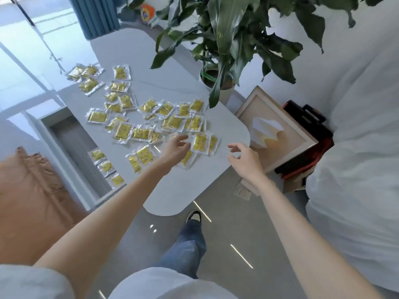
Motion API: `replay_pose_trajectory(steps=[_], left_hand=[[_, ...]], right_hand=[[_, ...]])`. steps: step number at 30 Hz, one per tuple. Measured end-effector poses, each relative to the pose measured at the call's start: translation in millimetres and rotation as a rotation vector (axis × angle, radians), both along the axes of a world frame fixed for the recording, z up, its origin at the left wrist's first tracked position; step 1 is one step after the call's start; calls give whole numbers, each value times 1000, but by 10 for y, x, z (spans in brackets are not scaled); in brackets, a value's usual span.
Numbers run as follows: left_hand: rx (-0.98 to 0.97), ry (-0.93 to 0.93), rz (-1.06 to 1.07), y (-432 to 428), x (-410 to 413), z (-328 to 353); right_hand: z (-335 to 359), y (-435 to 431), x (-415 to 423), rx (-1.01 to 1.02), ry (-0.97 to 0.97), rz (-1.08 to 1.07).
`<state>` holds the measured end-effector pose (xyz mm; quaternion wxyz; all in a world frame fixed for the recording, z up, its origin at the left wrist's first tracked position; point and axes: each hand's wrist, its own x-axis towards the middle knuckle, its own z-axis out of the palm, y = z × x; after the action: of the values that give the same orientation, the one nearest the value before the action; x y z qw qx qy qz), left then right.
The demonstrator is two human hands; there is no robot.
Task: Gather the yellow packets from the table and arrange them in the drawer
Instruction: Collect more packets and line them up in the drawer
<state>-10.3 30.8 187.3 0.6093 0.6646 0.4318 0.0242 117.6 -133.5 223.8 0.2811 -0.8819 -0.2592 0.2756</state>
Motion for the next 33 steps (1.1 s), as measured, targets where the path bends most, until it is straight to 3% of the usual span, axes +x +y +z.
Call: replay_pose_trajectory(steps=[18, 28, 33], left_hand=[[-125, 197, 358, 255, 1362, -1249], [27, 343, 431, 241, 1845, -2416], [115, 386, 393, 279, 2020, -2938]], right_hand=[[-1271, 1038, 1800, -275, 231, 233], [-2645, 1394, 2258, -382, 299, 274], [-3291, 1503, 2339, -381, 221, 266]])
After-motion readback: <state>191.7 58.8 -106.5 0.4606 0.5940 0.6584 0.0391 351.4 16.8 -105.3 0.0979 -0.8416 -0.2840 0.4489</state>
